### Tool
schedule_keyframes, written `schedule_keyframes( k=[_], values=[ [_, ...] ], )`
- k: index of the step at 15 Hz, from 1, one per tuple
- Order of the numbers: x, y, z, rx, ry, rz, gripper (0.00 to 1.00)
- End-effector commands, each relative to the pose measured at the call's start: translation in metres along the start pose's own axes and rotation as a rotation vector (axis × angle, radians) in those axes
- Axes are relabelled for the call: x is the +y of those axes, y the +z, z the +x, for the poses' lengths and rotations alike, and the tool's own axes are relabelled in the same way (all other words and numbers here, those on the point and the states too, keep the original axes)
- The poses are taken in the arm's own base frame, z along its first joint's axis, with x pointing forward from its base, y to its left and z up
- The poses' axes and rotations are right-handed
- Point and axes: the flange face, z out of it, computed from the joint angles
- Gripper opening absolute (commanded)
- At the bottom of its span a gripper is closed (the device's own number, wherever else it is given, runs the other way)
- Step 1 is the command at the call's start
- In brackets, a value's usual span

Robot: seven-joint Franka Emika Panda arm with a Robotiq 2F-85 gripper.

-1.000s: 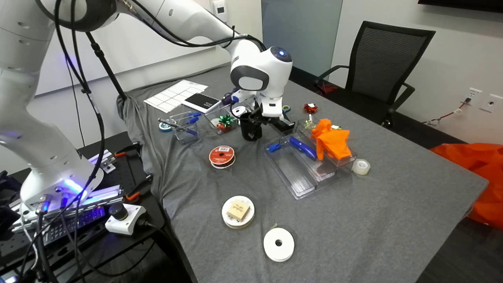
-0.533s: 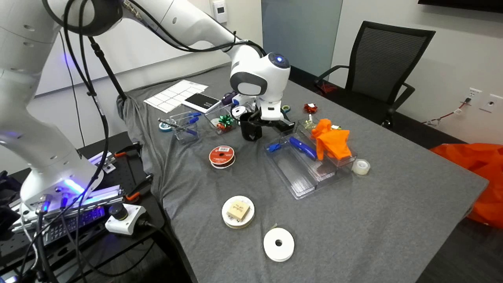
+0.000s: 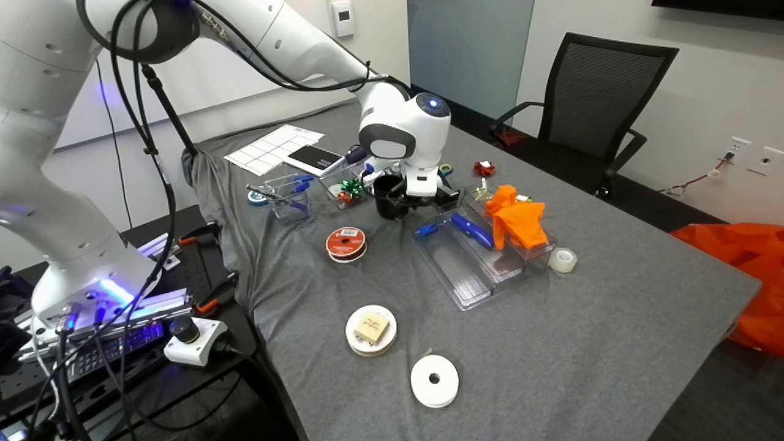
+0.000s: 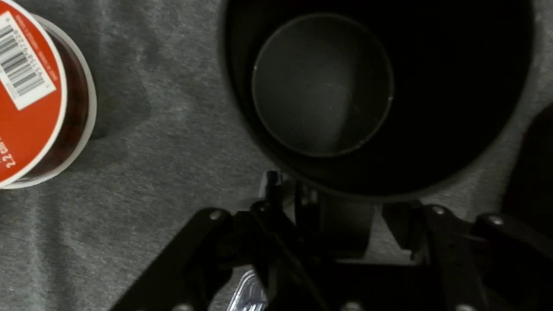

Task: Pick up the black cup and put it on the book

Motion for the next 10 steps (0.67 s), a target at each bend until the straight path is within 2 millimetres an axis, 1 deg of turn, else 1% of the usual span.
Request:
schedule_keyframes(
  k=[1, 5, 6, 8, 10],
  values=[
    [0.001, 0.010, 0.001, 0.016, 0.022, -0.008, 0.31],
    [0.005, 0.009, 0.003, 0.011, 0.029, -0.004, 0.03],
    [0.006, 0.008, 0.003, 0.009, 0.028, -0.004, 0.01],
    [0.007, 0.003, 0.003, 0.004, 0.024, 0.002, 0.05],
    [0.010, -0.007, 0.002, -0.005, 0.017, 0.009, 0.05]
  ],
)
